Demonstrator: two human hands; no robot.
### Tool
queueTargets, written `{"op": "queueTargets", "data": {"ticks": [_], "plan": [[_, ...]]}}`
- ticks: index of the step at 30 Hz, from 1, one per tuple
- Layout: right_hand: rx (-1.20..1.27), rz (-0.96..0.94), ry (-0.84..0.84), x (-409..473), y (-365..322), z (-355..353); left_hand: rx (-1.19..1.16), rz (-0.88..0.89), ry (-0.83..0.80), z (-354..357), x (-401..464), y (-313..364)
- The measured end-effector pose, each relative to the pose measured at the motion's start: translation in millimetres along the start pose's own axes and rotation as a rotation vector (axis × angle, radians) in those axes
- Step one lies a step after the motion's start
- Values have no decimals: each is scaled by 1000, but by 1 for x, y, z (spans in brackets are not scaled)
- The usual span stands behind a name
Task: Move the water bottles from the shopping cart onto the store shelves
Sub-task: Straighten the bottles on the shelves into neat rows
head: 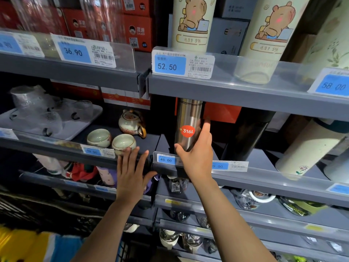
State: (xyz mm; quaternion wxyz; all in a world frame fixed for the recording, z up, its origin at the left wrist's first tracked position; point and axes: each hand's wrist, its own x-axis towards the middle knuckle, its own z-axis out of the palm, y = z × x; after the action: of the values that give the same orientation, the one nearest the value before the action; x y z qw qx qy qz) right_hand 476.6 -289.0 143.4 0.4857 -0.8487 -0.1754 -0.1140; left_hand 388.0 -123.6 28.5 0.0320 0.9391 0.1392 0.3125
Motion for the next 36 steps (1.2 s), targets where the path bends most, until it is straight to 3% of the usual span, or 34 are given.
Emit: {"op": "queueTargets", "data": {"ticks": [18, 36], "plan": [[-220, -22, -14, 4, -11, 9, -15, 15, 7, 3, -1, -2], [-256, -14, -39, 10, -9, 10, -31, -23, -57, -4, -2, 2]]}}
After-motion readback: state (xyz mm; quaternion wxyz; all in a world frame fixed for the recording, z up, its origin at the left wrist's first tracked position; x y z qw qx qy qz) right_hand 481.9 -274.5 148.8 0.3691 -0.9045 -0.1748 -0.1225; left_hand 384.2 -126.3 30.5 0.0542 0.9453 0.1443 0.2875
